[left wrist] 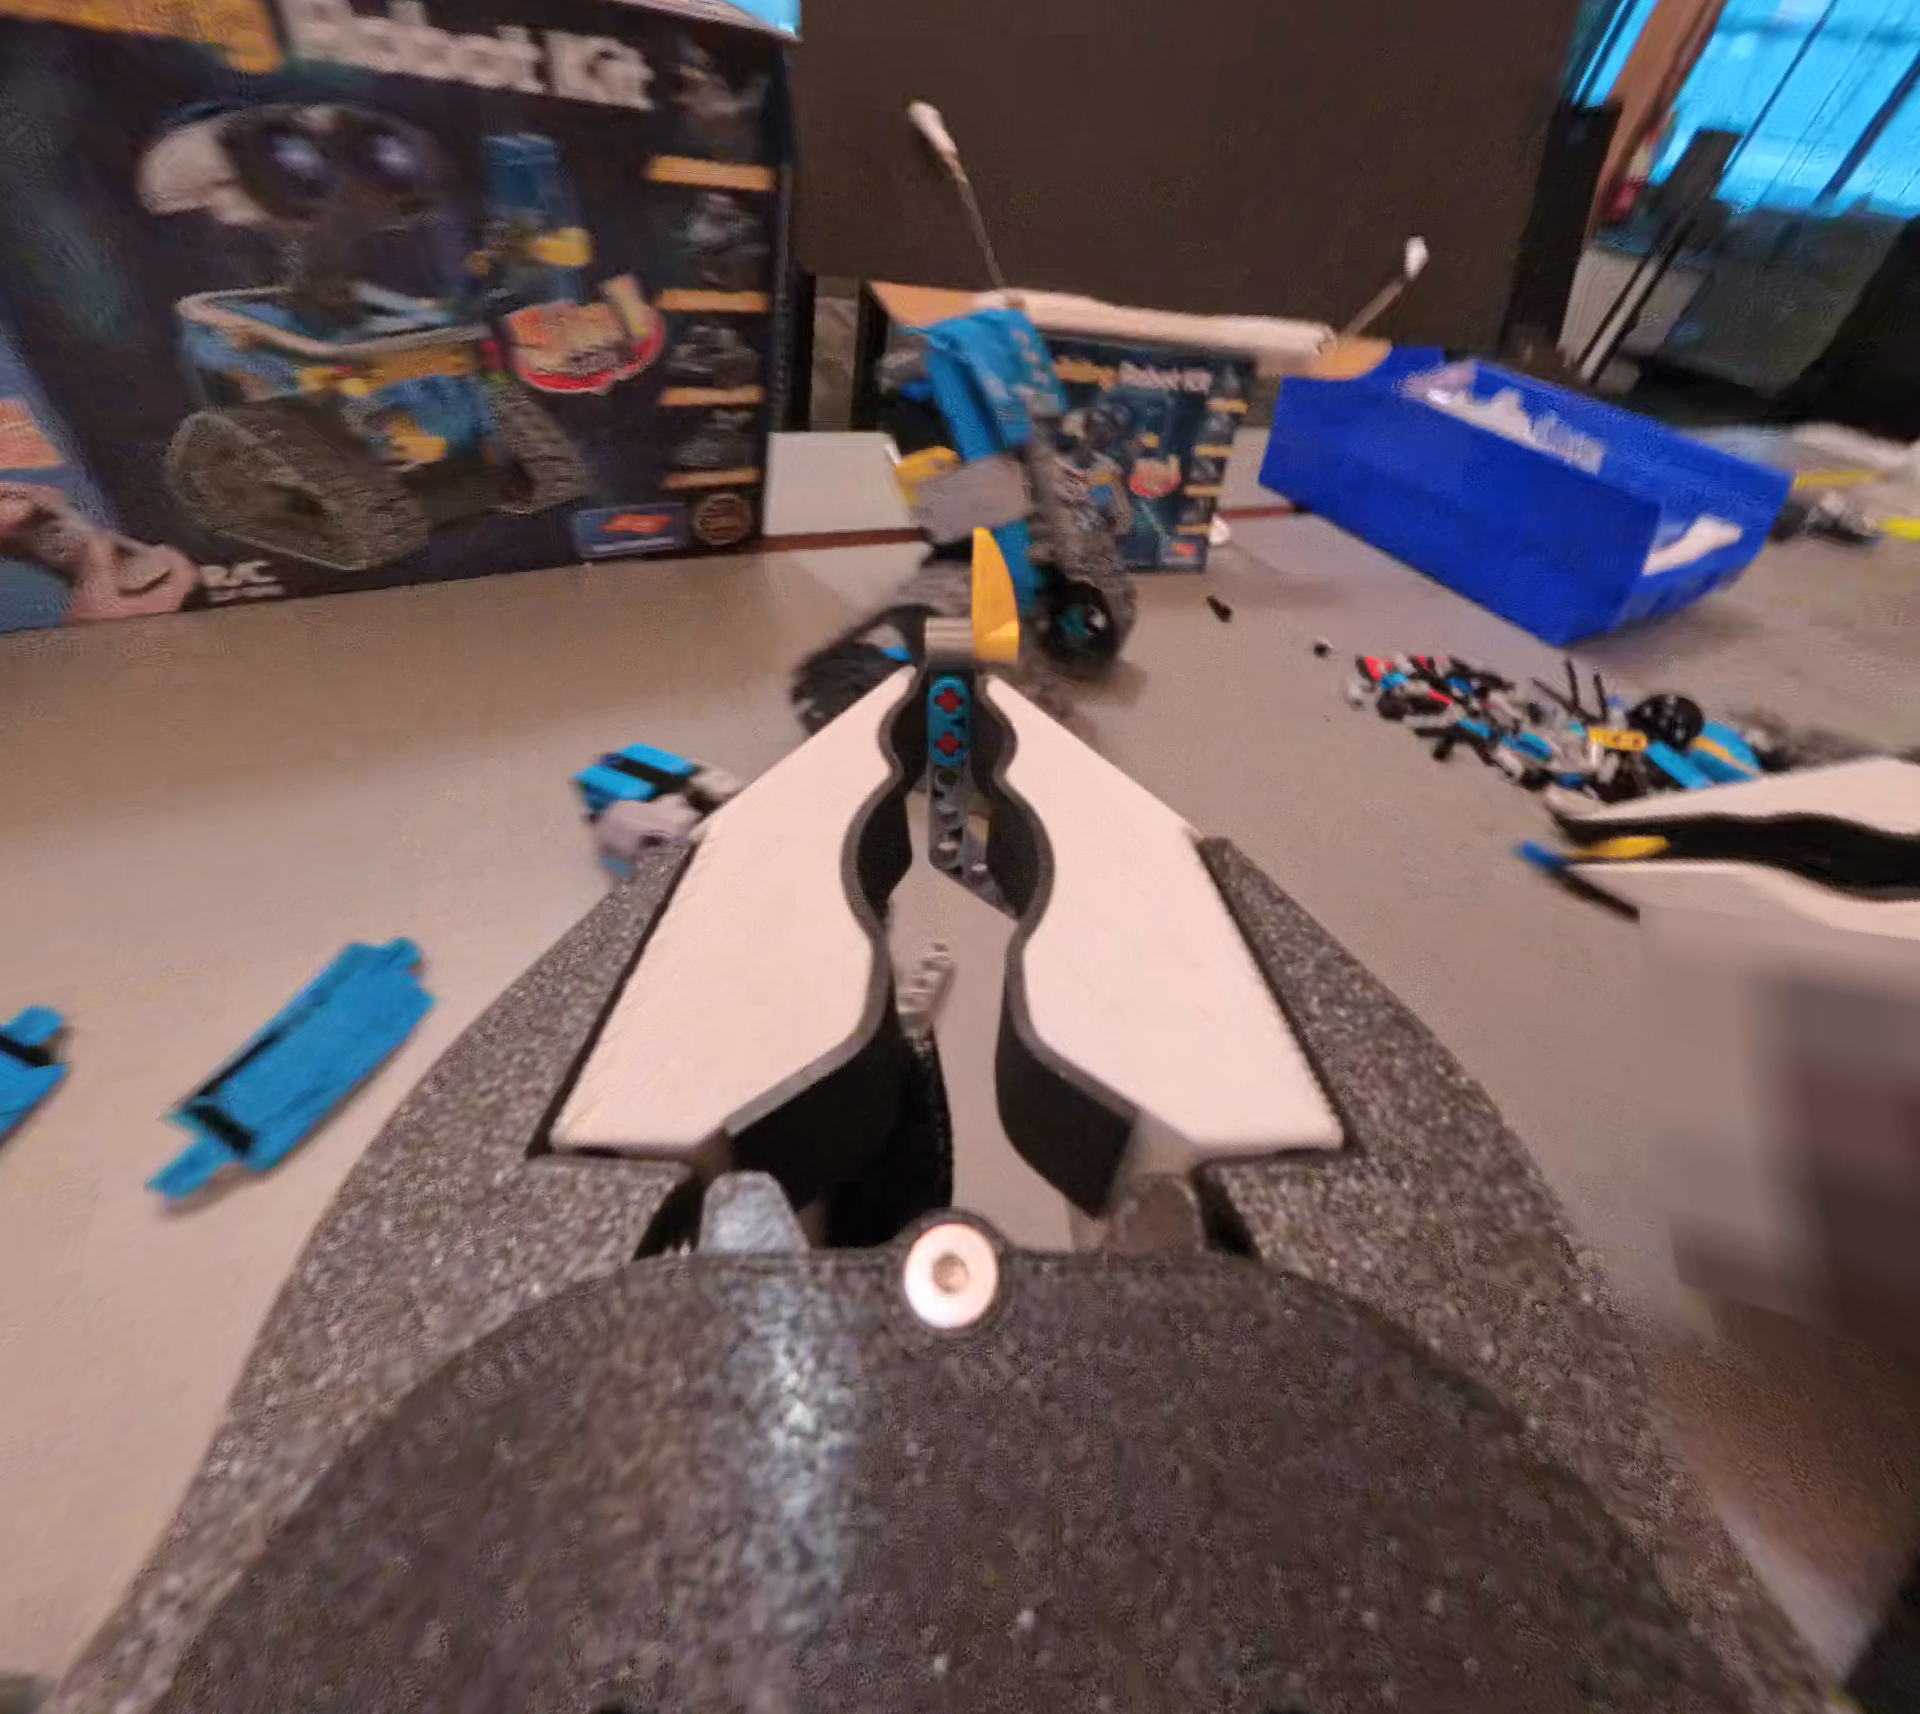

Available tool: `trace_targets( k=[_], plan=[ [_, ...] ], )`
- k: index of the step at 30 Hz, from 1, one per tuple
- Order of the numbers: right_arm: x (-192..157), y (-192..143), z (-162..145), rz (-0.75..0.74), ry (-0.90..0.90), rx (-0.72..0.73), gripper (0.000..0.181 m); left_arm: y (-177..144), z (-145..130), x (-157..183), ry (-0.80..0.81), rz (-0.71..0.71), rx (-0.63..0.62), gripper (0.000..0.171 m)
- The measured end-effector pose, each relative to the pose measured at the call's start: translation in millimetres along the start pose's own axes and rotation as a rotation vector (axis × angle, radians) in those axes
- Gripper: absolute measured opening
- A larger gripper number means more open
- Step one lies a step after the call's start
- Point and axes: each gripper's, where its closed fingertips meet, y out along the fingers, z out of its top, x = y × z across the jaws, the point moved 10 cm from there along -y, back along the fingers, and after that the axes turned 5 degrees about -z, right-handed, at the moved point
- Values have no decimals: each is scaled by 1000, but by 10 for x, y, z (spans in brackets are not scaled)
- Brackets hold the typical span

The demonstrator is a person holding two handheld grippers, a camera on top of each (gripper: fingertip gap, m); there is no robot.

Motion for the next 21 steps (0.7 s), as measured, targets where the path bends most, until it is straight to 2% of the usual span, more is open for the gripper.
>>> trace_targets(
  k=[1,3,4,8,9,11,13,15,17,20,21],
  plan=[
    [40,-13,13,28,43,29,3,-16,-22,54,63,-40,-13,5],
    [73,43,1,82,91,29,3,53,-111,497,237,-135,-40,5],
    [100,58,-5,122,160,39,3,98,-128,627,264,-178,-46,6],
    [358,-53,2,204,270,101,3,143,-167,572,153,-272,-81,6],
    [495,-60,-30,234,334,66,3,150,-189,593,144,-306,-98,6],
    [803,-99,-150,430,602,4,4,162,-211,667,202,-318,-118,6],
    [1107,-241,-236,631,967,128,3,160,-214,741,265,-335,-111,6],
    [1247,-346,-327,739,1129,205,3,175,-232,802,278,-383,-116,6],
    [1285,-390,-374,681,1113,199,3,187,-250,832,289,-403,-130,6],
    [1275,-420,-336,717,1104,213,4,241,-337,867,317,-419,-212,6],
    [1269,-411,-337,712,1109,221,4,261,-378,880,375,-386,-253,6]
  ],
)
